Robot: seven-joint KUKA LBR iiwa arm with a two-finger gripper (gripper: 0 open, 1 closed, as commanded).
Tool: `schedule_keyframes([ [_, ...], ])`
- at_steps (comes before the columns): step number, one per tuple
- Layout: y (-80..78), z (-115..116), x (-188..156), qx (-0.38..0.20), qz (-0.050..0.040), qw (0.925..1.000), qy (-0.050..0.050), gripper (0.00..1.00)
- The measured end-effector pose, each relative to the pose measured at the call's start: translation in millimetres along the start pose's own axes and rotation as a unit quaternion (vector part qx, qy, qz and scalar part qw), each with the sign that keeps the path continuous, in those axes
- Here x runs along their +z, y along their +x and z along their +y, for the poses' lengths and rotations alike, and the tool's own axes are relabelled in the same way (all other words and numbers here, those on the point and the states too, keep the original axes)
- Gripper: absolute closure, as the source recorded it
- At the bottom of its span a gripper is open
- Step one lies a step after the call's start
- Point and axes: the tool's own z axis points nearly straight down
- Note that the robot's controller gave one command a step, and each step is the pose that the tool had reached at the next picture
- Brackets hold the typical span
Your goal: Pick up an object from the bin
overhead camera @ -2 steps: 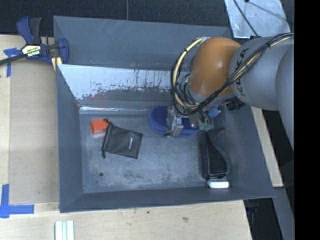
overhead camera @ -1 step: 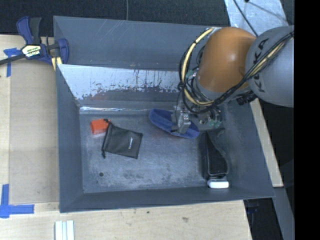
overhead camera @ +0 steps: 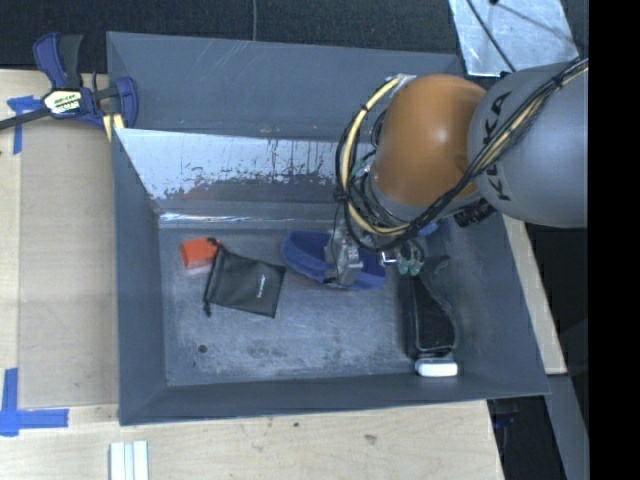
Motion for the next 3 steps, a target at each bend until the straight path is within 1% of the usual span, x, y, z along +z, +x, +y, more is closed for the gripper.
schedule_keyframes([
  [1,-5.9,0,-7,-0.010,-0.0031,0.9999,0.000,1.00],
  [2,-10.6,-3,-30,-0.042,-0.0034,0.9991,0.001,1.00],
  [3,-35.3,-1,-75,-0.046,-0.0052,0.9989,0.001,1.00],
])
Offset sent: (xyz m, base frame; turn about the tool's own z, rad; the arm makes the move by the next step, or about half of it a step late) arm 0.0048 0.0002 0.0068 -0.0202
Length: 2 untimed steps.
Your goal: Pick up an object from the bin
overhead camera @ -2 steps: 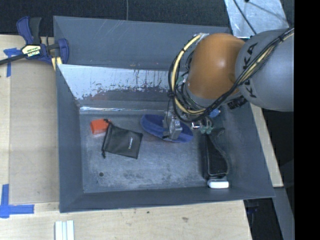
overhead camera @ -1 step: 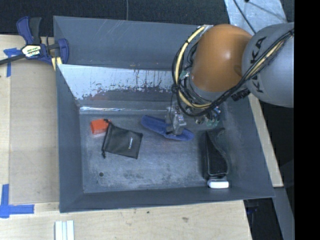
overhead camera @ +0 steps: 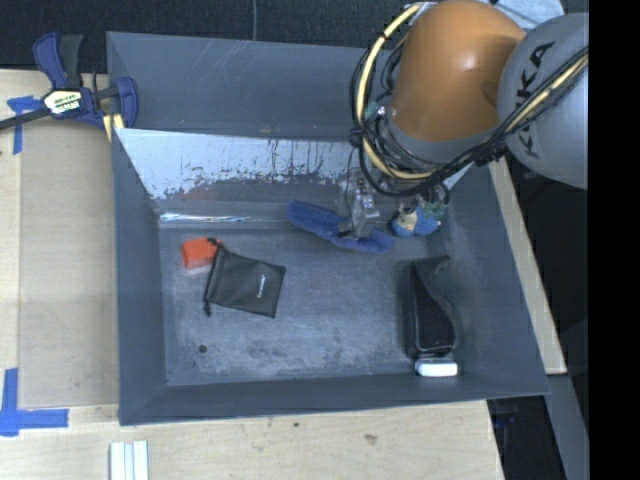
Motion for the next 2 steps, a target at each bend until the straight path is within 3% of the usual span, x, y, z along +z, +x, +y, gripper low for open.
schedule_keyframes([
  [1,39.8,-14,58,0.010,0.0075,0.9999,-0.001,1.00],
  [2,83.5,7,73,-0.009,0.0061,0.9999,-0.001,1.00],
])
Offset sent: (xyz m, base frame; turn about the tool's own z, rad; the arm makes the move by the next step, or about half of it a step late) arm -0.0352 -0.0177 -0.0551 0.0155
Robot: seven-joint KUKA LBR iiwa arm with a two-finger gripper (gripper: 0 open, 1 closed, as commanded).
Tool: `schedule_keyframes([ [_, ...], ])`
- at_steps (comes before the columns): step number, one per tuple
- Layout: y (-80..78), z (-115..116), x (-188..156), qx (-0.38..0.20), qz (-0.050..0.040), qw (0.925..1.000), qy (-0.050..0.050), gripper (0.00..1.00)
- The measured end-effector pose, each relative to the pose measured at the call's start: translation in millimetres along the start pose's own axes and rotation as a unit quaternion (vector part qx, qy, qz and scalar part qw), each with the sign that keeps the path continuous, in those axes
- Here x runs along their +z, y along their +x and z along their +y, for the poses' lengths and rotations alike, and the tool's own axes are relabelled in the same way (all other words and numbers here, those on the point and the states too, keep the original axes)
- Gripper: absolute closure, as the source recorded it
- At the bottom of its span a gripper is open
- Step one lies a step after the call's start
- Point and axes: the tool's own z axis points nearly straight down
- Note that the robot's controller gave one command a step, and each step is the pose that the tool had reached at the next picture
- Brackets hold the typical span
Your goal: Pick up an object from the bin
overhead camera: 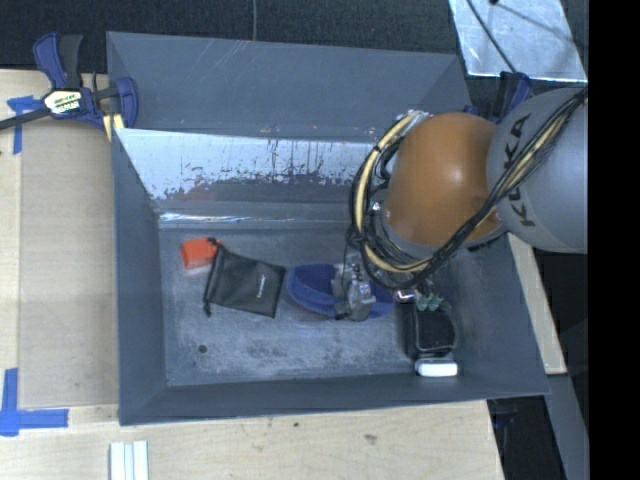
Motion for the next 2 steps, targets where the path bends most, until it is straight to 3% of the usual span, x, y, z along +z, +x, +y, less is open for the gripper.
schedule_keyframes([
  [1,8.9,2,-17,-0.001,-0.0021,1.0000,0.001,1.00],
  [2,-10.8,-5,-90,0.000,-0.0068,1.0000,0.001,1.00],
])
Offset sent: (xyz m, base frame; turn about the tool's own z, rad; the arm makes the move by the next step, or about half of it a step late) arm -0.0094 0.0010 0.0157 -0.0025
